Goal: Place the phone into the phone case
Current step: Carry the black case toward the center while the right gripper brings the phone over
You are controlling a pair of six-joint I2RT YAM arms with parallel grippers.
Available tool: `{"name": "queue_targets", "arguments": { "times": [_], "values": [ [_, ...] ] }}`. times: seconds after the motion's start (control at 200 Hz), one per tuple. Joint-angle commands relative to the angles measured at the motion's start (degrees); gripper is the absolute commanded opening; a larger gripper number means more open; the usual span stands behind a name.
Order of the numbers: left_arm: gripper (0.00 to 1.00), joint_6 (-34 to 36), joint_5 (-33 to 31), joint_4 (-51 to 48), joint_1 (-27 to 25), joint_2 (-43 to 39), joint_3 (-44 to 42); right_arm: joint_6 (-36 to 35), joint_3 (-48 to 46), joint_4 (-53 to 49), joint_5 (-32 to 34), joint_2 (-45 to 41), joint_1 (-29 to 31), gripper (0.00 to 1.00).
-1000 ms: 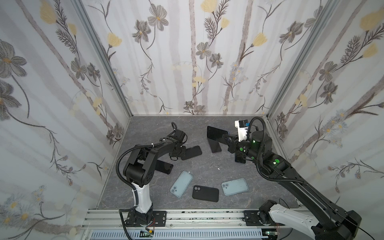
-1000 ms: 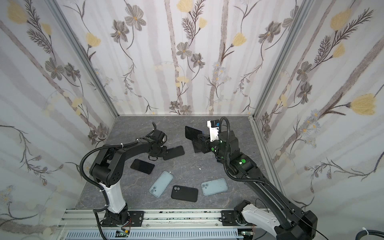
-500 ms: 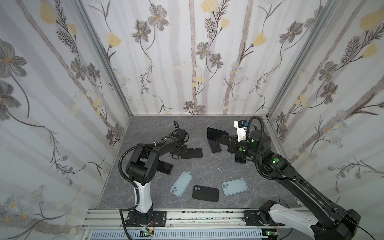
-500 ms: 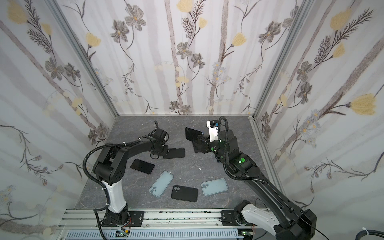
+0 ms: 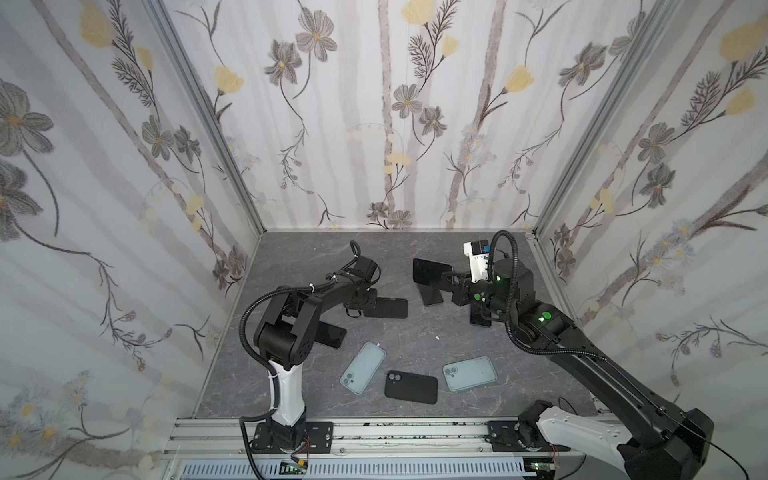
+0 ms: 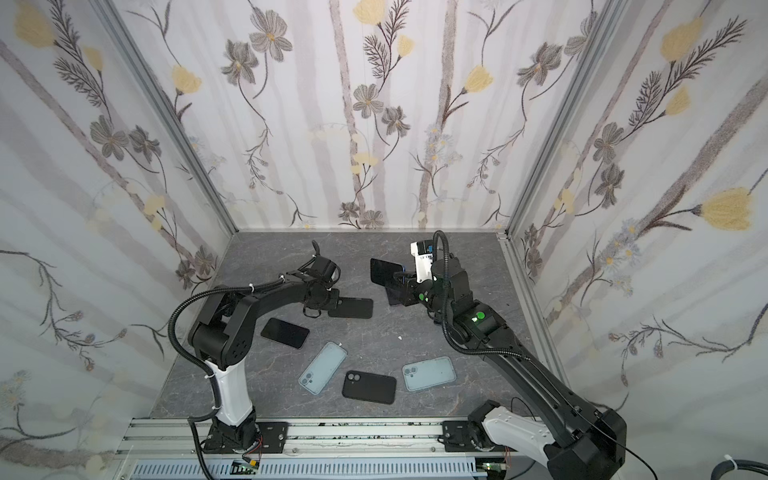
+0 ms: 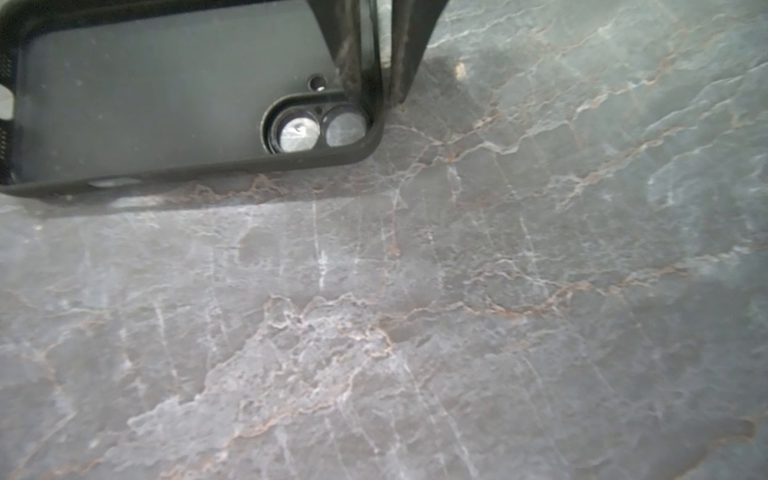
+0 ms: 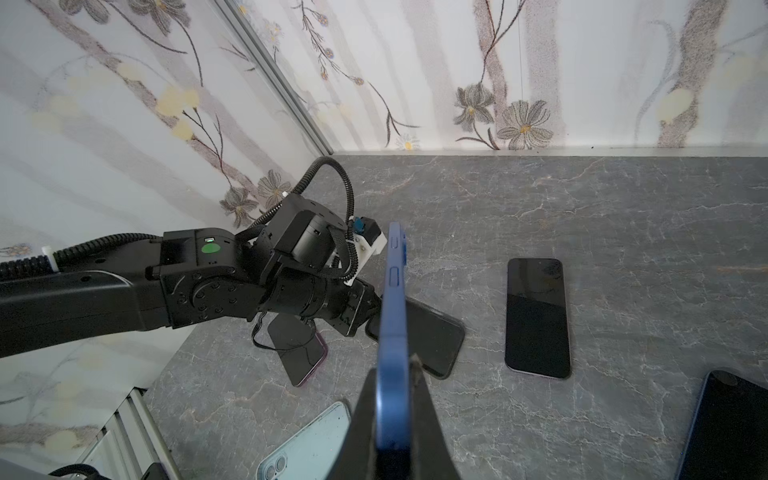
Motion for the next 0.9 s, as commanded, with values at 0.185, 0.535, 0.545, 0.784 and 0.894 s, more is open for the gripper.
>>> {"name": "queue_targets", "arguments": {
  "times": [0.185, 0.535, 0.545, 0.784, 0.894],
  "values": [
    [0.34, -2.09, 4.24, -2.45, 0.8, -8.05, 2.09, 3.68, 3.94, -1.98, 2.51, 3.19, -0.21, 0.0],
    [0.4, -3.15, 9.02, 1.67, 6.12, -20.03, -1.41, 8.3, 7.66, -0.85, -5.98, 13.5, -0.42, 0.0],
    [0.4, -3.45, 9.21, 2.32, 6.21, -20.27, -1.86, 8.47, 7.66, -0.55, -6.22, 13.71, -0.41, 0.0],
    [0.43, -4.03, 15.04, 15.75, 6.71, -22.3, -9.41, 13.14, 5.59, 6.87, -11.99, 19.13, -0.42, 0.0],
    [0.46, -3.27, 15.7, 22.41, 6.71, -24.02, -13.99, 13.98, 5.53, 7.62, -15.1, 21.9, -0.57, 0.0]
  ]
}}
